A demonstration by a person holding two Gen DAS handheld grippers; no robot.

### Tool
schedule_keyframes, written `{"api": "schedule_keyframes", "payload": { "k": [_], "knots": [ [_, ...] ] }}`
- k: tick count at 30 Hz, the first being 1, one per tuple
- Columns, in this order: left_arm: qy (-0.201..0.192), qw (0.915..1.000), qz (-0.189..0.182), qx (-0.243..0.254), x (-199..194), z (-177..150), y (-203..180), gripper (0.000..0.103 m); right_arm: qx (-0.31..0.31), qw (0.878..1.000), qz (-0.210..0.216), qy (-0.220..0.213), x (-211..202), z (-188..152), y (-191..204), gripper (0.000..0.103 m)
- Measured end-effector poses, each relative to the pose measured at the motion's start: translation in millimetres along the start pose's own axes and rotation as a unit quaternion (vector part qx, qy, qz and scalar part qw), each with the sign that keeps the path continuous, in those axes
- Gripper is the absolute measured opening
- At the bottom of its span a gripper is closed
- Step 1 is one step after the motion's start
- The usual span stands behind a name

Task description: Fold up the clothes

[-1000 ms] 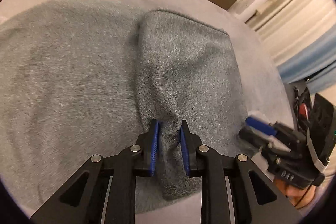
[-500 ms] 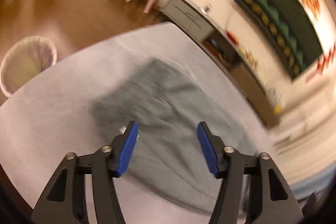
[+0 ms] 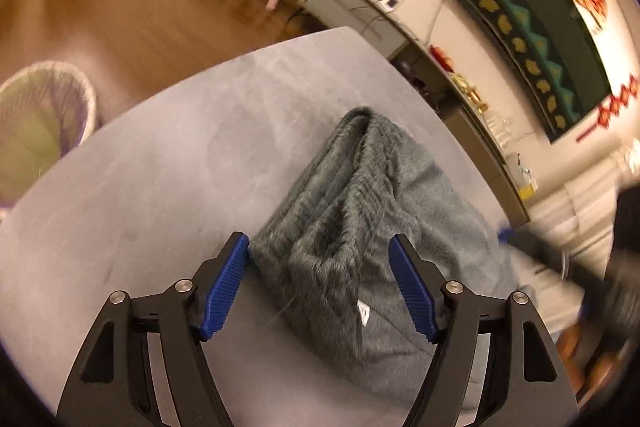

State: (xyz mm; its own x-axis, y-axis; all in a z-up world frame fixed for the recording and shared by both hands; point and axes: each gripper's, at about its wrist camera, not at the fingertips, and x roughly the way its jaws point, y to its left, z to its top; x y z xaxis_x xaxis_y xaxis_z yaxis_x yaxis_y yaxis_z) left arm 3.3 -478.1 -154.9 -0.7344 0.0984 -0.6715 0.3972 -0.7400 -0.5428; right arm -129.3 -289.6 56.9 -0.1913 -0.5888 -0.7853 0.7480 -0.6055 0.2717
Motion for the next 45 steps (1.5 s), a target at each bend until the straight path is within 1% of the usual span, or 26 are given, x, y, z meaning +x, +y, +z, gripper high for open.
{"api": "schedule_keyframes", "payload": {
  "k": [1,2,3,6,8,9,13,14,16,18,19,21,24,25,26,27,29,32,34,35,36,37,39,40,42,45],
  "knots": [
    [-0.004,0.9999,0.002,0.01,1,0,-2,0.073,0.009,1.0,0.004,0.007,12,13,1,0.066],
    [-0.007,0.9998,0.003,0.017,2,-1,-3,0.063,0.012,1.0,0.001,0.013,23,24,2,0.066],
    [-0.01,0.9995,0.006,0.03,4,-1,-4,0.029,0.009,1.0,-0.01,0.019,32,32,3,0.066],
    [-0.028,0.9988,-0.003,0.04,-1,-3,-5,0.026,0.01,0.997,-0.041,0.06,65,45,0,0.066],
    [-0.047,0.9965,0.01,0.069,-8,-6,-16,0.026,0.03,0.992,-0.062,0.102,91,41,-14,0.062],
    [-0.056,0.994,0.021,0.091,-10,-10,-25,0.025,0.035,0.991,-0.063,0.11,97,39,-18,0.062],
    [-0.077,0.9814,0.058,0.166,-16,-25,-55,0.025,0.064,0.992,-0.034,0.104,86,38,-28,0.063],
    [-0.083,0.9757,0.073,0.189,-18,-29,-64,0.025,0.067,0.993,-0.02,0.097,78,43,-25,0.065],
    [-0.098,0.9598,0.105,0.241,-22,-40,-82,0.025,0.046,0.995,-0.011,0.092,67,54,-11,0.078],
    [-0.113,0.9402,0.131,0.294,-23,-53,-100,0.025,0.007,0.994,-0.013,0.11,69,64,11,0.08],
    [-0.119,0.9288,0.144,0.32,-23,-60,-109,0.025,-0.012,0.992,-0.014,0.126,74,68,21,0.08],
    [-0.132,0.907,0.162,0.366,-23,-73,-124,0.025,-0.053,0.982,-0.021,0.179,97,69,39,0.08],
    [-0.134,0.8904,0.166,0.402,-22,-86,-138,0.025,-0.094,0.964,-0.047,0.244,133,61,50,0.08],
    [-0.134,0.8871,0.167,0.409,-22,-89,-142,0.025,-0.101,0.96,-0.052,0.255,141,58,49,0.071],
    [-0.135,0.8843,0.167,0.414,-23,-91,-145,0.025,-0.103,0.96,-0.054,0.255,145,57,46,0.058],
    [-0.136,0.8814,0.168,0.42,-24,-92,-148,0.025,-0.093,0.962,-0.056,0.249,144,57,41,0.036],
    [-0.14,0.8843,0.155,0.418,-32,-93,-154,0.025,-0.067,0.974,-0.039,0.212,121,60,31,0.03],
    [-0.148,0.8997,0.096,0.399,-53,-97,-168,0.025,-0.031,0.989,-0.01,0.144,59,57,6,0.027],
    [-0.133,0.9153,0.017,0.38,-65,-100,-177,0.029,-0.006,0.994,-0.001,0.113,16,48,-19,0.027],
    [-0.115,0.9211,-0.023,0.371,-68,-101,-180,0.034,0.009,0.995,0.001,0.099,-5,42,-36,0.027],
    [-0.091,0.9259,-0.069,0.36,-69,-101,-181,0.034,0.024,0.996,-0.003,0.09,-24,32,-57,0.027],
    [-0.062,0.9279,-0.116,0.349,-69,-100,-181,0.035,0.039,0.996,-0.008,0.081,-42,23,-78,0.027],
    [-0.007,0.925,-0.193,0.327,-66,-98,-178,0.038,0.074,0.995,-0.017,0.072,-67,-1,-124,0.027],
    [0.007,0.927,-0.209,0.311,-62,-95,-176,0.04,0.092,0.993,-0.025,0.074,-70,-13,-145,0.027],
    [0.025,0.9349,-0.22,0.278,-52,-87,-169,0.045,0.127,0.988,-0.04,0.078,-69,-37,-184,0.028],
    [0.058,0.95,-0.206,0.227,-29,-81,-160,0.045,0.168,0.982,-0.045,0.076,-59,-63,-224,0.031]
  ]
}}
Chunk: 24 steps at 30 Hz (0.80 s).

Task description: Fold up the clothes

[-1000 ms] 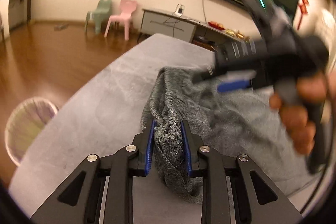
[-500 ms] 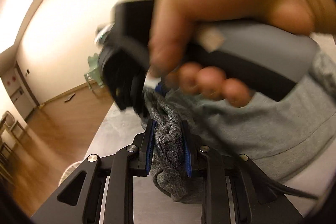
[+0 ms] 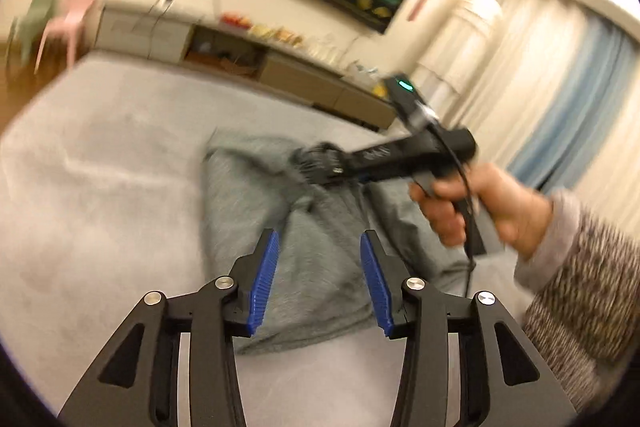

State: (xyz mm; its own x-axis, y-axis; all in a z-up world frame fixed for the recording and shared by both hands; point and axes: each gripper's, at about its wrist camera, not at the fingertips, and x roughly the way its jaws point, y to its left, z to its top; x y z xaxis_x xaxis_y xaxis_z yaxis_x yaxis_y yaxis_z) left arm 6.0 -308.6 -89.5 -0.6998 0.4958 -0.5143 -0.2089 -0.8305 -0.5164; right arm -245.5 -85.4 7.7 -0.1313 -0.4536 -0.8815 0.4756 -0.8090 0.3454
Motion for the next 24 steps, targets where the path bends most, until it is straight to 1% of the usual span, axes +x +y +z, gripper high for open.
{"api": "schedule_keyframes", "payload": {
  "k": [3,6,7,10,12,15,17,18,19,20,22,24],
  "knots": [
    [0.023,0.9989,0.029,-0.029,18,-6,8,0.045,0.026,0.999,0.037,-0.022,2,-6,-15,0.031],
    [0.039,0.9961,0.057,-0.054,32,-12,20,0.045,0.026,0.997,0.05,-0.045,-9,-12,-15,0.03],
    [0.041,0.9959,0.054,-0.061,34,-14,23,0.045,0.024,0.997,0.053,-0.053,-14,-15,-15,0.03],
    [0.037,0.9965,0.023,-0.071,36,-17,23,0.046,0.025,0.995,0.054,-0.077,-33,-22,-17,0.029],
    [0.037,0.9977,0.015,-0.054,39,-18,16,0.049,0.03,0.996,0.035,-0.081,-37,-22,-23,0.029],
    [0.059,0.9973,0.026,-0.036,51,-22,7,0.05,0.043,0.997,0.002,-0.062,-26,-20,-43,0.029],
    [0.073,0.9963,0.036,-0.027,56,-25,0,0.05,0.05,0.997,-0.011,-0.049,-14,-21,-53,0.032],
    [0.077,0.9959,0.042,-0.023,57,-26,-2,0.049,0.049,0.997,-0.018,-0.05,-13,-21,-52,0.037],
    [0.079,0.9956,0.047,-0.018,58,-26,-3,0.049,0.048,0.997,-0.026,-0.051,-14,-21,-51,0.044],
    [0.082,0.9951,0.053,-0.014,60,-27,-5,0.049,0.046,0.996,-0.041,-0.058,-18,-20,-50,0.048],
    [0.081,0.9951,0.054,-0.018,57,-25,-4,0.049,0.039,0.99,-0.101,-0.095,-37,-19,-40,0.053],
    [0.077,0.9951,0.056,-0.028,56,-23,-1,0.05,0.021,0.981,-0.136,-0.134,-53,-17,-22,0.054]
  ]
}}
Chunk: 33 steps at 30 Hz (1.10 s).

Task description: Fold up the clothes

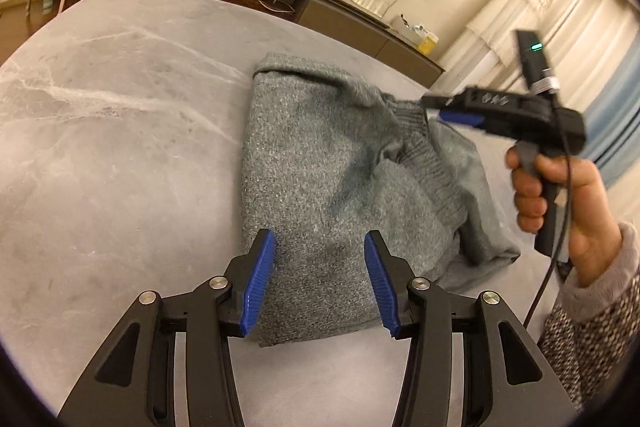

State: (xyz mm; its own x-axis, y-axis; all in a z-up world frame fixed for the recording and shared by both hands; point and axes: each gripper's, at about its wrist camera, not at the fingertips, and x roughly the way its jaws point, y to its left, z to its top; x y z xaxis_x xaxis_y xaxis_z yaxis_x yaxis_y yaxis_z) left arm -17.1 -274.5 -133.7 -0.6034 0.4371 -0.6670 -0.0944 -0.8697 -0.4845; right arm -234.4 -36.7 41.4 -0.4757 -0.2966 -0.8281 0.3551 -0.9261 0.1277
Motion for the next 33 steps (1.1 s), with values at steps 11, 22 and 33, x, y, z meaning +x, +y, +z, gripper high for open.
{"api": "schedule_keyframes", "payload": {
  "k": [11,22,33],
  "knots": [
    [0.006,0.9997,0.024,0.002,18,13,6,0.028,-0.177,0.982,0.025,0.064,76,54,162,0.073],
    [0.031,0.9973,0.047,0.048,32,3,-13,0.008,-0.154,0.985,-0.02,0.069,95,87,138,0.004],
    [0.027,0.998,0.05,0.027,23,14,-6,0.008,-0.093,0.995,0.013,0.041,70,118,108,0.031]
  ]
}}
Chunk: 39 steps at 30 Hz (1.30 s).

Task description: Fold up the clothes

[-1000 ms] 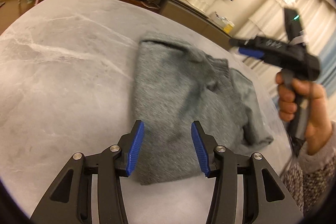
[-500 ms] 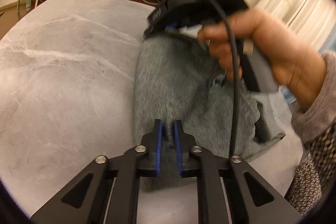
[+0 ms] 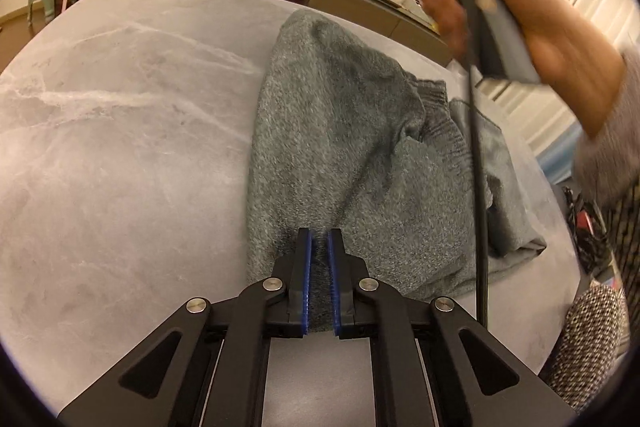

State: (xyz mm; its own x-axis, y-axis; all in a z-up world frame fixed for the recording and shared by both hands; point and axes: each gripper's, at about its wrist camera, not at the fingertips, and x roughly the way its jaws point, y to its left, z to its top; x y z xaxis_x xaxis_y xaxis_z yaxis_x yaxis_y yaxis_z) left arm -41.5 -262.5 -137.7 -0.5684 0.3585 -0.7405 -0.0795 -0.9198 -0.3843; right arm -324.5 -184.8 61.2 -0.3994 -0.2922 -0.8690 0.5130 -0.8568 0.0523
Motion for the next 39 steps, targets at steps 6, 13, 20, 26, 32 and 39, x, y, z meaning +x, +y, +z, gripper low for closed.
{"api": "schedule_keyframes", "payload": {
  "k": [6,13,20,26,32,39],
  "knots": [
    [-0.075,0.9967,-0.021,-0.025,-38,26,7,0.014,0.015,0.998,0.04,-0.035,-50,-71,-32,0.036],
    [0.037,0.9988,0.004,0.031,33,19,-41,0.016,0.02,0.997,0.072,0.013,-42,-187,-56,0.016],
    [-0.013,0.9987,0.008,0.049,17,33,-86,0.027,0.061,0.992,0.096,-0.053,-98,-191,-109,0.032],
    [0.015,0.9907,-0.043,0.129,59,31,-177,0.036,0.0,0.998,0.049,-0.03,-83,-211,-112,0.035],
    [0.026,0.9814,0.061,0.18,104,23,-210,0.028,-0.046,0.999,0.008,-0.006,-63,-235,-117,0.039],
    [0.016,0.9737,0.135,0.182,110,30,-197,0.026,0.011,1.0,0.025,-0.003,-83,-244,-182,0.051]
  ]
}}
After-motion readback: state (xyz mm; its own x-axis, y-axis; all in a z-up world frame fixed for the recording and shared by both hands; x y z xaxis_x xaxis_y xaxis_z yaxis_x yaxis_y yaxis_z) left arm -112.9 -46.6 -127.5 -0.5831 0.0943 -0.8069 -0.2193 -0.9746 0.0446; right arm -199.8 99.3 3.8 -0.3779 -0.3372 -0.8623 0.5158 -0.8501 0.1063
